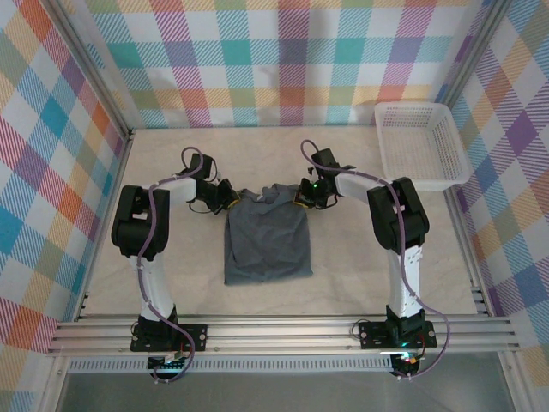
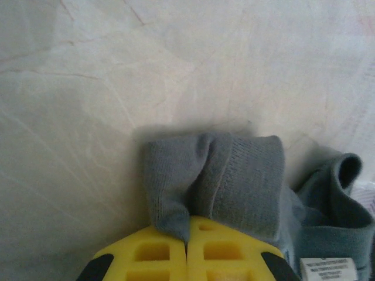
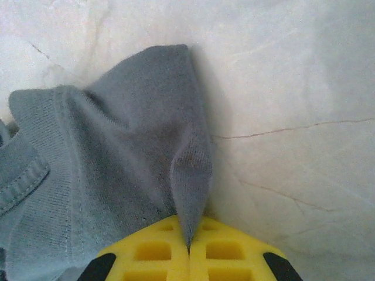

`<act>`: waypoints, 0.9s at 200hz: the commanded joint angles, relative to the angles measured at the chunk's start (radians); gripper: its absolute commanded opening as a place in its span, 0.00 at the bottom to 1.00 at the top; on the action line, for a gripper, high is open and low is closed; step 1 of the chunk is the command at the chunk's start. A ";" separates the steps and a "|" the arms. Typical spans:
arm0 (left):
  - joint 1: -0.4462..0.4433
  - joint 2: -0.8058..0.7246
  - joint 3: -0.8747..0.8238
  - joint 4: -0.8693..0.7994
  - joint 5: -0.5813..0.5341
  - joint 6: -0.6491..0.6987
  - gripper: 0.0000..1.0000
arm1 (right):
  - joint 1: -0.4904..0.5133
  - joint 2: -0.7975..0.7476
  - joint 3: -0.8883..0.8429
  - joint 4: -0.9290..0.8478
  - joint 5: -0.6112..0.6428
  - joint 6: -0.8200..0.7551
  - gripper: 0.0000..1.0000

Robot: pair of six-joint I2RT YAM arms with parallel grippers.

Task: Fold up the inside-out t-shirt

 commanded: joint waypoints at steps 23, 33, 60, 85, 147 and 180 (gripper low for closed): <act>0.021 -0.142 -0.020 0.121 0.180 -0.105 0.00 | 0.001 -0.135 0.017 -0.021 -0.091 -0.041 0.00; 0.037 -0.176 0.021 0.136 0.203 -0.135 0.00 | 0.000 -0.167 0.091 -0.056 -0.099 -0.062 0.00; 0.074 -0.298 0.223 0.052 0.219 -0.114 0.00 | -0.006 -0.265 0.341 -0.148 -0.098 -0.145 0.00; 0.068 -0.437 0.248 0.012 0.170 -0.046 0.00 | -0.007 -0.404 0.281 -0.027 -0.086 -0.199 0.00; -0.018 -0.595 -0.403 0.122 0.077 -0.004 0.00 | -0.005 -0.486 -0.407 0.354 -0.169 -0.203 0.00; -0.047 -0.660 -0.531 0.054 0.027 0.040 0.00 | -0.002 -0.458 -0.496 0.276 -0.234 -0.160 0.00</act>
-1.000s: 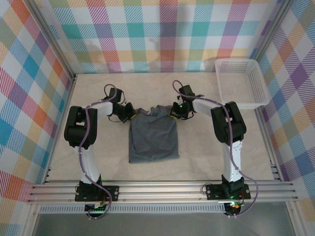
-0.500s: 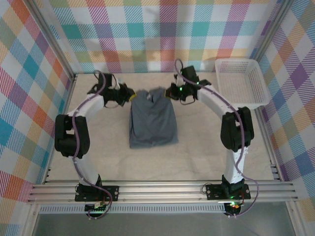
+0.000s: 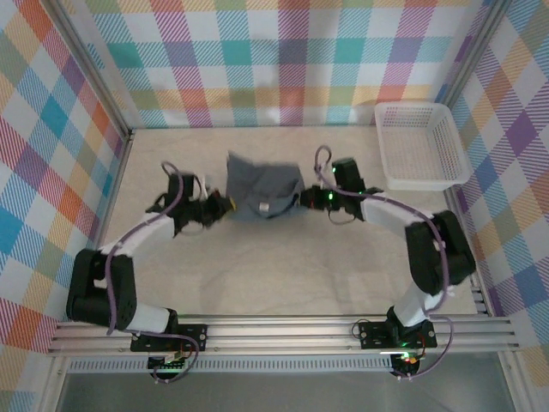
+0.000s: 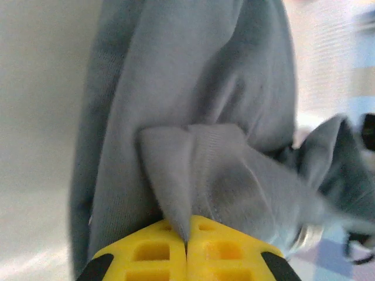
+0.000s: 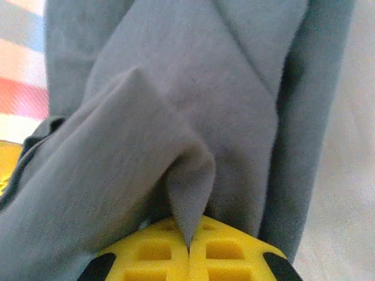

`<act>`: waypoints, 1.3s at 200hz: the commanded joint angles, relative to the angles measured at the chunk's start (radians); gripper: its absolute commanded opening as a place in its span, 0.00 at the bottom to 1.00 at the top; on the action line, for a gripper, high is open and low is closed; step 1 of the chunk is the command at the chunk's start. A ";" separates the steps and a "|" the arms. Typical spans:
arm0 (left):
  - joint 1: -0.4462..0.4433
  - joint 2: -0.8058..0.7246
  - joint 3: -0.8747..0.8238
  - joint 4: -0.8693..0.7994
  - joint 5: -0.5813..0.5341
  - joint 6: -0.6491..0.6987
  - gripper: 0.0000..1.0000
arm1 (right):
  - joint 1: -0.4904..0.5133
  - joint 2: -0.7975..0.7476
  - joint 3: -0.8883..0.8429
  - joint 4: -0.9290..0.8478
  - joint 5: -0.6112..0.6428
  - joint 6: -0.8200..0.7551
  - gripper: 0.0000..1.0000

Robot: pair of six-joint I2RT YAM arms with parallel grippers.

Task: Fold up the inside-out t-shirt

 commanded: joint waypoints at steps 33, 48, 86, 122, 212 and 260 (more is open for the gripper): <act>-0.015 -0.154 -0.016 -0.178 -0.115 0.123 0.00 | 0.008 -0.127 -0.081 -0.040 -0.091 0.026 0.00; -0.015 -0.167 0.002 -0.155 -0.131 0.135 0.00 | 0.008 -0.155 -0.057 -0.052 -0.064 0.019 0.00; -0.016 -0.131 0.053 0.027 -0.258 0.186 0.00 | 0.009 -0.118 0.061 -0.059 0.123 -0.001 0.00; -0.014 0.090 0.158 0.078 -0.434 0.272 0.00 | 0.002 0.074 0.198 -0.073 0.170 -0.030 0.00; -0.015 0.177 0.266 -0.046 -0.422 0.225 0.56 | 0.002 0.072 0.322 -0.268 0.213 -0.025 0.49; -0.120 0.081 0.285 -0.135 -0.388 0.193 0.58 | 0.151 0.000 0.195 -0.189 0.374 0.019 0.51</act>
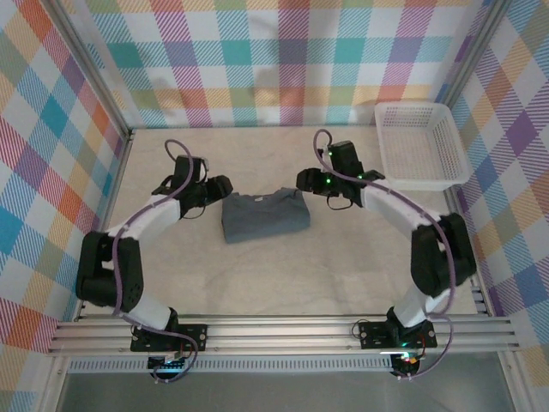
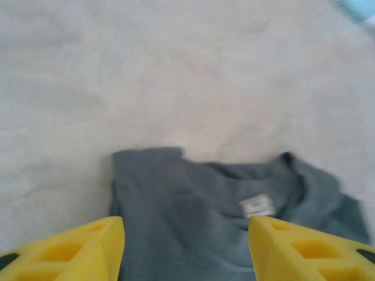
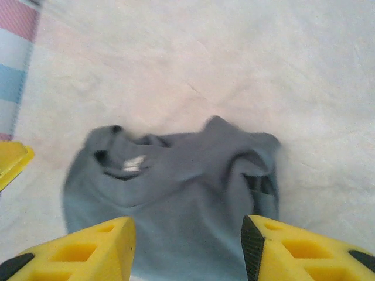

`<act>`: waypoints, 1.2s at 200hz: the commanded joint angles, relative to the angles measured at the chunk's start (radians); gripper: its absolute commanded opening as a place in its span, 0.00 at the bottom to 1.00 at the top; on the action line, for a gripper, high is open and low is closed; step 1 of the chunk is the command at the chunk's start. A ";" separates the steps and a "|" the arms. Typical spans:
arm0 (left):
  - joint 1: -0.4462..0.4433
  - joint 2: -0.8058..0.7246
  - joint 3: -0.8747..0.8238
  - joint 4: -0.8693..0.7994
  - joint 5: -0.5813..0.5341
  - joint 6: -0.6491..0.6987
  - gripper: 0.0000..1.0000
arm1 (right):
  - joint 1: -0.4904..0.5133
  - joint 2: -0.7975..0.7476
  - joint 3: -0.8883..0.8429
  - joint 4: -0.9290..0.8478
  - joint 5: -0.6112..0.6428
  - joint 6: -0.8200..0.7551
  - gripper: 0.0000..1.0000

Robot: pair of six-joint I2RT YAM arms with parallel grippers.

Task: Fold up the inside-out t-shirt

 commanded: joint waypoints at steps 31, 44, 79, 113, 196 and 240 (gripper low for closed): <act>-0.185 -0.003 -0.046 -0.057 -0.007 -0.082 0.57 | 0.134 0.211 -0.066 0.030 0.092 0.076 0.47; -0.201 -0.001 -0.065 -0.058 -0.005 -0.098 0.56 | 0.143 0.233 -0.076 0.041 0.050 0.085 0.44; -0.271 -0.063 -0.115 -0.080 -0.025 -0.092 0.56 | 0.190 0.051 -0.145 0.071 0.083 0.142 0.41; -0.287 -0.096 -0.146 -0.084 -0.080 -0.120 0.56 | 0.189 -0.116 -0.300 0.042 0.411 0.404 0.45; -0.282 -0.454 -0.196 -0.216 -0.368 -0.117 0.70 | 0.342 0.329 0.077 0.132 0.048 0.423 0.32; -0.245 -0.609 -0.208 -0.383 -0.651 -0.161 0.76 | 0.402 0.784 0.737 0.038 -0.138 0.401 0.35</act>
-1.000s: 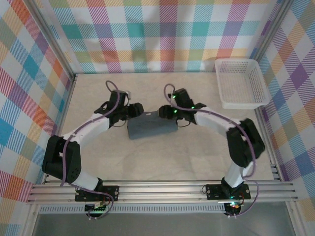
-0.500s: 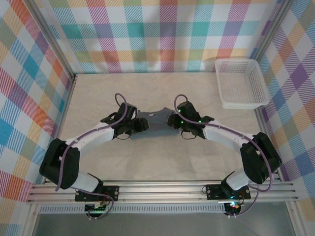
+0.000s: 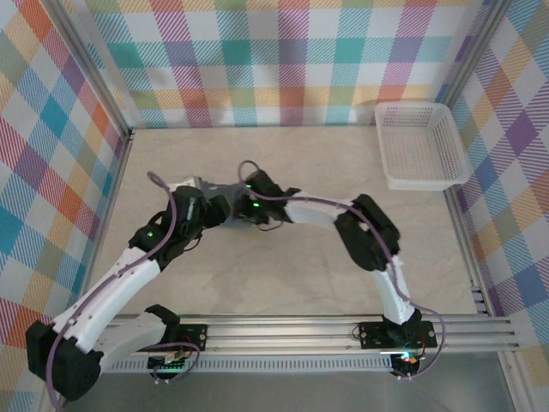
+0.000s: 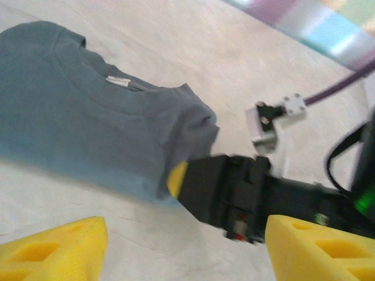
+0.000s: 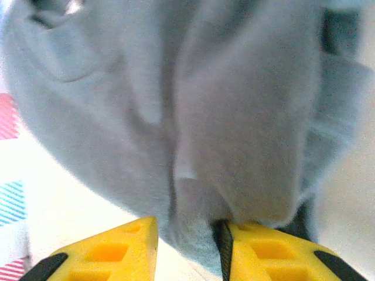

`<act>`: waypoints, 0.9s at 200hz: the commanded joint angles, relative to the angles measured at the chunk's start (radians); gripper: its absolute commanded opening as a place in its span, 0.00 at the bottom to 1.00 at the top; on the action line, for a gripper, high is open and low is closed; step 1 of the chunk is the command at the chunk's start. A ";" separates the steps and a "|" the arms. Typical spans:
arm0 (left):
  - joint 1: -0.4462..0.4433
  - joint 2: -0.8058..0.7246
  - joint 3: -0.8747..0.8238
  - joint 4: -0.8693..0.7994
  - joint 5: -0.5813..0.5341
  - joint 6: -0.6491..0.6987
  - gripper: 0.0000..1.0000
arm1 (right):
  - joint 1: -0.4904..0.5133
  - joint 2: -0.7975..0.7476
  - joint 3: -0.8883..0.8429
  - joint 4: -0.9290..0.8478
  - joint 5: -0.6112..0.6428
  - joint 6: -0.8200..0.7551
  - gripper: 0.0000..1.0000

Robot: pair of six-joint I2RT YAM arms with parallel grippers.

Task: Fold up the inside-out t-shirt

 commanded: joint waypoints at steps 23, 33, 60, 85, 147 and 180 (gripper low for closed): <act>0.109 -0.085 -0.041 -0.144 -0.165 -0.058 0.83 | 0.043 0.400 0.732 -0.245 -0.262 -0.092 0.40; 0.148 -0.099 -0.051 -0.139 -0.132 -0.069 0.83 | 0.037 0.360 0.723 -0.250 -0.221 -0.119 0.43; 0.292 -0.092 -0.095 -0.055 0.041 -0.098 0.83 | -0.022 0.092 0.406 -0.120 -0.168 -0.143 0.48; 0.452 0.054 -0.126 0.111 0.270 -0.109 0.81 | -0.073 -0.185 0.091 -0.098 -0.090 -0.250 0.51; 0.557 0.628 0.018 0.482 0.422 -0.168 0.78 | -0.127 -0.581 -0.286 -0.188 -0.017 -0.362 0.71; 0.578 0.813 0.158 0.514 0.373 -0.132 0.55 | -0.131 -0.635 -0.295 -0.240 0.013 -0.358 0.72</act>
